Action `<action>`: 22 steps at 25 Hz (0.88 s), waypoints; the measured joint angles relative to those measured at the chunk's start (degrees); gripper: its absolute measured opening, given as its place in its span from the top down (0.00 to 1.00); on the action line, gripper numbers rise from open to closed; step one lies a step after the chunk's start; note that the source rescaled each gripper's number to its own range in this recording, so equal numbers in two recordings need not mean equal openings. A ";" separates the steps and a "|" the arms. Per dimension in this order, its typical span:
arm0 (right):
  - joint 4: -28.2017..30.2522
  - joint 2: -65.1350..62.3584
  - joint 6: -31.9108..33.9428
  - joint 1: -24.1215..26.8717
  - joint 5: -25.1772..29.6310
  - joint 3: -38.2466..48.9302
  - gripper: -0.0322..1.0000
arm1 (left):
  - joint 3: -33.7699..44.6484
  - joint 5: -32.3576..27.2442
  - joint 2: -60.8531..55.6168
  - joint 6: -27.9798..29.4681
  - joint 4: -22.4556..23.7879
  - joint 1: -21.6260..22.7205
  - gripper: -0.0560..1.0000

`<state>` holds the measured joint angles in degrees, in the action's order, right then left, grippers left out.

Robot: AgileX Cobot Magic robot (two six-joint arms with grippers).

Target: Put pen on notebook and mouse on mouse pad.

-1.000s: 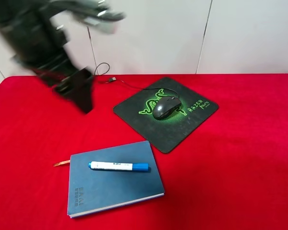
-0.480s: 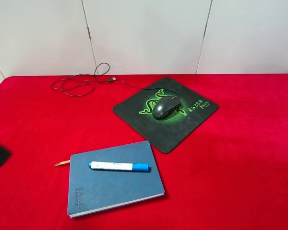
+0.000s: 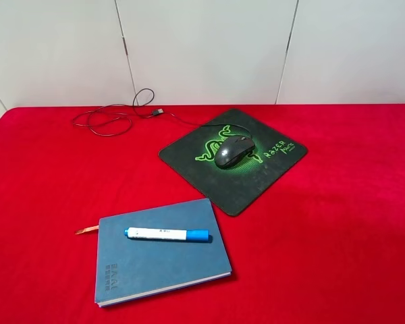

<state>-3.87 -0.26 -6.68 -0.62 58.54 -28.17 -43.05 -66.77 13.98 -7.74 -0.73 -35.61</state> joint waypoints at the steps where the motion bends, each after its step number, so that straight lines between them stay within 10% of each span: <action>1: 0.00 0.00 0.00 0.00 0.00 0.00 0.00 | 0.52 0.00 -1.22 0.00 0.23 1.95 0.00; 12: 0.00 0.00 0.00 0.00 -0.06 0.00 0.00 | 10.64 4.63 -8.37 0.00 0.73 24.11 0.00; 22: 0.00 0.00 0.00 0.00 -0.06 0.00 0.00 | 14.85 5.71 -14.16 0.00 -2.78 35.00 0.00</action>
<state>-3.87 -0.26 -6.68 -0.62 58.48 -28.17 -28.20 -61.06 -0.18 -7.74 -3.51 -0.61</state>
